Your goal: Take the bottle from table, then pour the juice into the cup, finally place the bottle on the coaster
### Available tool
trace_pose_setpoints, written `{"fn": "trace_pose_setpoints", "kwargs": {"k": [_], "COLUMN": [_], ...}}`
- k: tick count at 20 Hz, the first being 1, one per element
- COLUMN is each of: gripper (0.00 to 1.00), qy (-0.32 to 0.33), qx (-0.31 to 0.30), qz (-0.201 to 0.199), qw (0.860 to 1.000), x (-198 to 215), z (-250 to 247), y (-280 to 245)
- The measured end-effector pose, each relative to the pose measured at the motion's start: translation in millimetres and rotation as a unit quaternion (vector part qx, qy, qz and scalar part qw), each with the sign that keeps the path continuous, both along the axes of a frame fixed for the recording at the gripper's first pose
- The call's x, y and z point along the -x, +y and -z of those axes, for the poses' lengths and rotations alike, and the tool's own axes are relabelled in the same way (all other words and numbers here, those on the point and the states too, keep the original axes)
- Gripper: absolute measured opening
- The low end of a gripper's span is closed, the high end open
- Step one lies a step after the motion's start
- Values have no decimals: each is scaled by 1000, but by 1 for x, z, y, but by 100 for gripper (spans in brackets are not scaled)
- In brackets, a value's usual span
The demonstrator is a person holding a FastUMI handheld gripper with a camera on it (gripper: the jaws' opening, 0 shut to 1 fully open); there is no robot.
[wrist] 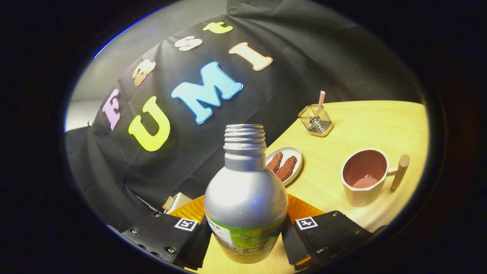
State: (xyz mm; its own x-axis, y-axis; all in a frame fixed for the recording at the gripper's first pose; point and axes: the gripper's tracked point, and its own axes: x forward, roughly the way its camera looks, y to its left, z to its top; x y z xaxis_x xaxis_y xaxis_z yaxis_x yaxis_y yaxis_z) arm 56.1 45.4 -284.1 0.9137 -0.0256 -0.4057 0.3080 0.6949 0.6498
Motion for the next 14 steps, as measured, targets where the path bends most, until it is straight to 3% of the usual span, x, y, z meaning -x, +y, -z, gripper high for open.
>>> {"fn": "trace_pose_setpoints", "kwargs": {"k": [14], "gripper": [79], "qy": [34], "qx": [-176], "qz": [34], "qw": [983], "x": [11], "z": [34], "y": [-12]}}
